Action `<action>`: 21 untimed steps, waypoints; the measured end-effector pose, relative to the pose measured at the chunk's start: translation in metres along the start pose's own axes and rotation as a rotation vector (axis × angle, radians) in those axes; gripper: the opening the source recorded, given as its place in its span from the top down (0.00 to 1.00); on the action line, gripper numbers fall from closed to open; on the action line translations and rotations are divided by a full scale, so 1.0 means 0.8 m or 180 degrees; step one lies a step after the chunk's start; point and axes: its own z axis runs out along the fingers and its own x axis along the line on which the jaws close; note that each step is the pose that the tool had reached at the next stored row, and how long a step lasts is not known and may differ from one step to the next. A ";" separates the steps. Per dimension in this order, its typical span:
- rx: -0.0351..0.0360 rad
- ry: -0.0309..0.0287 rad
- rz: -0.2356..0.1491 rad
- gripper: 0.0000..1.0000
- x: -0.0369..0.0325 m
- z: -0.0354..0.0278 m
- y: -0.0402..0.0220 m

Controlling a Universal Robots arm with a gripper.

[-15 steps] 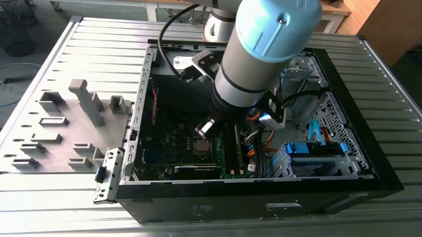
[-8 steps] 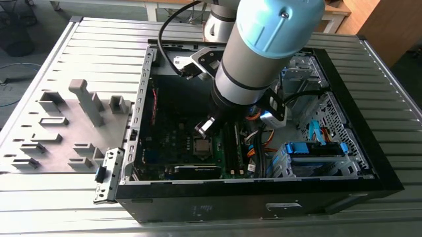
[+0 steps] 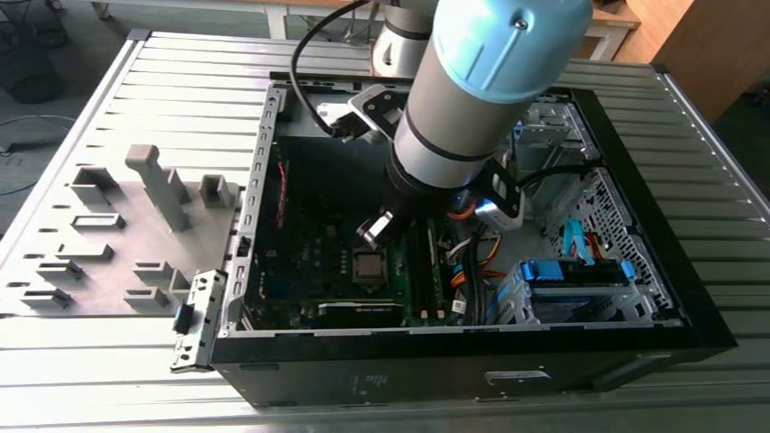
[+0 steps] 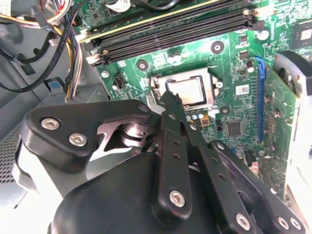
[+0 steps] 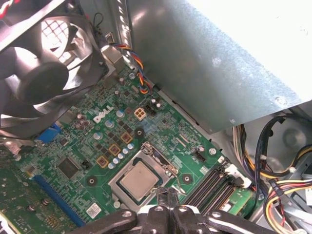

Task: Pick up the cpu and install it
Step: 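Close the cpu cover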

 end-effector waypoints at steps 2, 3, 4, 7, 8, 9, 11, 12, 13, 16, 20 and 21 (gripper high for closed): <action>0.0000 0.0000 0.0000 0.89 -0.0014 0.0002 0.0007; 0.0000 0.0000 0.0000 0.89 -0.0022 0.0004 0.0011; 0.0000 0.0000 0.0000 0.89 -0.0029 0.0006 0.0014; 0.0000 0.0000 0.0000 0.89 -0.0053 0.0011 0.0023; 0.0000 0.0000 0.0000 0.89 -0.0060 0.0013 0.0027; 0.0000 0.0000 0.0000 0.89 -0.0067 0.0016 0.0030; 0.0000 0.0000 0.0000 0.89 -0.0082 0.0019 0.0038; 0.0000 0.0000 0.0000 0.89 -0.0089 0.0021 0.0042; 0.0000 0.0000 0.0000 0.89 -0.0096 0.0024 0.0048; 0.0000 0.0000 0.0000 0.89 -0.0115 0.0030 0.0067; 0.0000 0.0000 0.0000 0.89 -0.0124 0.0035 0.0076; 0.0000 0.0000 0.0000 0.89 -0.0125 0.0035 0.0077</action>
